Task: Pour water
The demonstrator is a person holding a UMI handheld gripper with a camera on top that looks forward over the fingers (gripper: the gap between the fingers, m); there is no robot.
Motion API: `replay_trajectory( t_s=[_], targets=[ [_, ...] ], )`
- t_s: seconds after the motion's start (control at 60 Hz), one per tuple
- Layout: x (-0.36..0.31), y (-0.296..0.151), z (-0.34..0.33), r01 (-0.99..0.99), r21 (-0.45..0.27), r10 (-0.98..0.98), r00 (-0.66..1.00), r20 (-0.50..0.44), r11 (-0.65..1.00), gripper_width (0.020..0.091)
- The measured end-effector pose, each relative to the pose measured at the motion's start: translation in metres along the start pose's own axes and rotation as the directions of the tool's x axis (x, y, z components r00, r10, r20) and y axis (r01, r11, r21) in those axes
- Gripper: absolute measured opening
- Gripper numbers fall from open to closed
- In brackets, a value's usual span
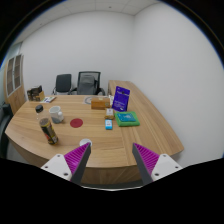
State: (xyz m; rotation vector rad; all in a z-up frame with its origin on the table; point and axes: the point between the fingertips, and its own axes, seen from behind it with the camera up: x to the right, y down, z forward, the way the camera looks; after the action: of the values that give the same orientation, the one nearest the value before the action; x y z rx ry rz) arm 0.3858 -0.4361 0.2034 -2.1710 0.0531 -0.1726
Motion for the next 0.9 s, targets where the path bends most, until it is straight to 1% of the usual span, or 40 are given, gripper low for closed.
replay_trajectory(
  t_s=[0.117, 0.233, 0.317, 0.383, 0.467, 0.583, 0.667, 0.733, 0.85, 0.883, 0.9],
  targets=[
    [-0.013, 0.011, 0.005, 0.008, -0.028, -0.008, 1.000, -0.012, 1.000, 0.0854],
    [-0.053, 0.031, 0.025, 0.008, -0.056, -0.008, 1.000, -0.007, 0.998, 0.0850],
    [-0.091, 0.047, 0.033, 0.009, -0.067, -0.009, 1.000, 0.003, 0.998, 0.0857],
    [-0.130, 0.055, 0.039, 0.008, -0.067, -0.007, 1.000, 0.017, 0.998, 0.0848],
    [-0.187, 0.061, 0.047, 0.002, -0.072, 0.001, 0.998, 0.055, 0.997, 0.0857],
    [-0.266, 0.053, 0.071, -0.021, -0.037, 0.025, 0.993, 0.114, 0.999, 0.0857],
    [-0.305, 0.037, 0.094, -0.049, 0.002, 0.048, 0.990, 0.130, 0.999, 0.0858],
    [-0.320, 0.022, 0.116, -0.062, 0.047, 0.056, 0.992, 0.114, 0.997, 0.0857],
    [-0.335, 0.000, 0.153, -0.100, 0.095, 0.089, 0.990, 0.111, 0.990, 0.0848],
    [-0.335, -0.006, 0.162, -0.108, 0.110, 0.096, 0.990, 0.104, 0.988, 0.0828],
    [-0.335, -0.008, 0.166, -0.111, 0.118, 0.100, 0.990, 0.100, 0.987, 0.0805]
  ],
)
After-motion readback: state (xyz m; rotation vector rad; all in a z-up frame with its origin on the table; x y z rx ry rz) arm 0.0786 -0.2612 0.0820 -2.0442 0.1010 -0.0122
